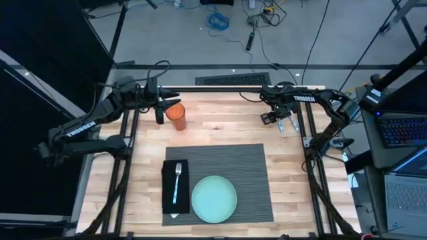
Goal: Set table place
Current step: Put the white knife on the gray table mat
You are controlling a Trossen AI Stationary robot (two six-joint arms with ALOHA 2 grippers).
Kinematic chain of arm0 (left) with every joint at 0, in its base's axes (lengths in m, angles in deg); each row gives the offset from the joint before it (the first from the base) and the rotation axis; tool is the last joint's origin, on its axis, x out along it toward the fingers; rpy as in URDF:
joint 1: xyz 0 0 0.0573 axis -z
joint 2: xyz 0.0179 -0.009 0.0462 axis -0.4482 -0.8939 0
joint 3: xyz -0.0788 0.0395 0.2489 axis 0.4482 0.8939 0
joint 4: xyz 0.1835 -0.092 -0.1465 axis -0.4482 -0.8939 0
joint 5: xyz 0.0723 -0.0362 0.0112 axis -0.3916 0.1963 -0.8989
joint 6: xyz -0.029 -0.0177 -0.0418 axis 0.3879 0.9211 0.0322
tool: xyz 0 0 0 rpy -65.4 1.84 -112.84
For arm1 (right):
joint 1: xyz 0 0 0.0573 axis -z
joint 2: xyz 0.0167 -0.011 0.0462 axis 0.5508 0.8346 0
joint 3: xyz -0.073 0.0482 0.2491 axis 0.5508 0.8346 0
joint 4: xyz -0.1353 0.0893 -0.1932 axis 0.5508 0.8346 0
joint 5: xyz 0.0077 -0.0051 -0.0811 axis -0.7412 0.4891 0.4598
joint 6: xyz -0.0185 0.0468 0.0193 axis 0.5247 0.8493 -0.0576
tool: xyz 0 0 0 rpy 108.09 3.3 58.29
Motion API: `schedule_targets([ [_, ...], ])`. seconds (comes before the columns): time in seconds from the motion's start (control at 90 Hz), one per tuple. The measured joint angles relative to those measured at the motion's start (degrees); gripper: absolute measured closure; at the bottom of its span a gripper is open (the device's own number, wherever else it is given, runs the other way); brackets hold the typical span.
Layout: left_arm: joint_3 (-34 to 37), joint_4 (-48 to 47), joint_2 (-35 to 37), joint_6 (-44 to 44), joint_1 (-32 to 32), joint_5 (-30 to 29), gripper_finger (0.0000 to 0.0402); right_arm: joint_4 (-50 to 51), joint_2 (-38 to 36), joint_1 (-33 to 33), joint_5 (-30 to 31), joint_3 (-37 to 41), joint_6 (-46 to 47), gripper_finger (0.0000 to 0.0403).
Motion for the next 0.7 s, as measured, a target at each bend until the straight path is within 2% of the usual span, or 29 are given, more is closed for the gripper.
schedule_targets([
  [0.589,0.0,-2.8,0.0,0.1,0.0,0.0,0.0297,-0.1,0.0,0.3,-2.7,0.5,-0.3,0.0247],
  [0.7,0.0,-3.0,0.0,0.1,0.0,0.0,0.0297,-0.1,0.0,0.3,-4.3,0.5,-0.2,0.0276],
])
